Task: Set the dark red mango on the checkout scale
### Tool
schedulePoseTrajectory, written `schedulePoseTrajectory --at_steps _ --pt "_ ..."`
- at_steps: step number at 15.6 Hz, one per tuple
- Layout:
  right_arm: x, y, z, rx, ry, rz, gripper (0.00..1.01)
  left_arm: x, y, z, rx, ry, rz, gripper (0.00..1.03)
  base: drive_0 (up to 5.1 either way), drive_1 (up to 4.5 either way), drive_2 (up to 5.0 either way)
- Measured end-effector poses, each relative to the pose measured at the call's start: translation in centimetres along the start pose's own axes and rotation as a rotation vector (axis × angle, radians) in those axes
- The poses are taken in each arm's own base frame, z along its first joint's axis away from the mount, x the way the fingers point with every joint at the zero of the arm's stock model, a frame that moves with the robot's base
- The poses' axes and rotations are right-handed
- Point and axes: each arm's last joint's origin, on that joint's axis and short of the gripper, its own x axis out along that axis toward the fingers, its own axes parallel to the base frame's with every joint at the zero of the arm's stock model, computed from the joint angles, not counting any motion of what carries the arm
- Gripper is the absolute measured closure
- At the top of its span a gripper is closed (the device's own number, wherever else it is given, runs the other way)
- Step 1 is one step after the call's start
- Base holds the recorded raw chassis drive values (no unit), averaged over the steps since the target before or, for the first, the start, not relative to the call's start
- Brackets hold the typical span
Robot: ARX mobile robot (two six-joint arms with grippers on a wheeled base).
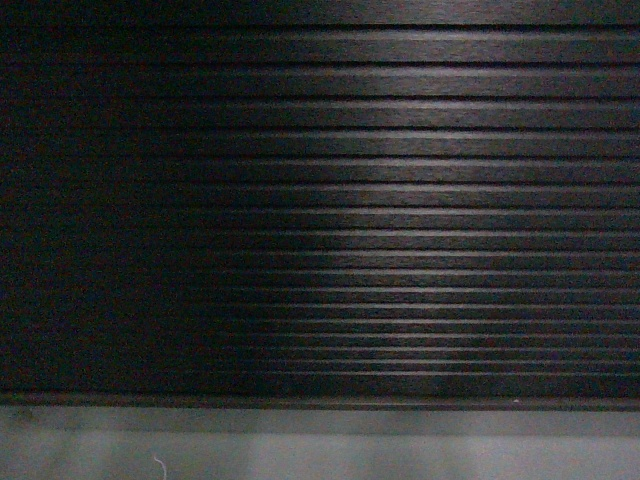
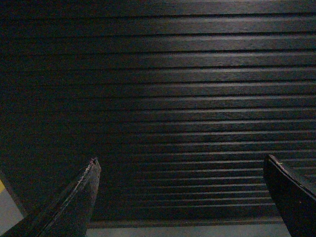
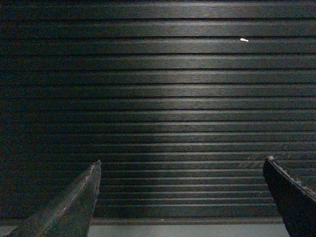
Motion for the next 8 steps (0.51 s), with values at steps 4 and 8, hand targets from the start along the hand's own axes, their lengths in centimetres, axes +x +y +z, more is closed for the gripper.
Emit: schedulePoseTrajectory --at_steps 4,8 --pt "0.00 0.00 0.00 0.000 0.000 0.000 0.03 0.00 0.00 0.00 0.000 0.000 0.000 0.05 0.0 0.00 0.0" --pt "0.00 0.00 0.00 0.000 0.000 0.000 0.03 0.00 0.00 0.00 0.000 0.000 0.000 0.05 0.0 0.00 0.0"
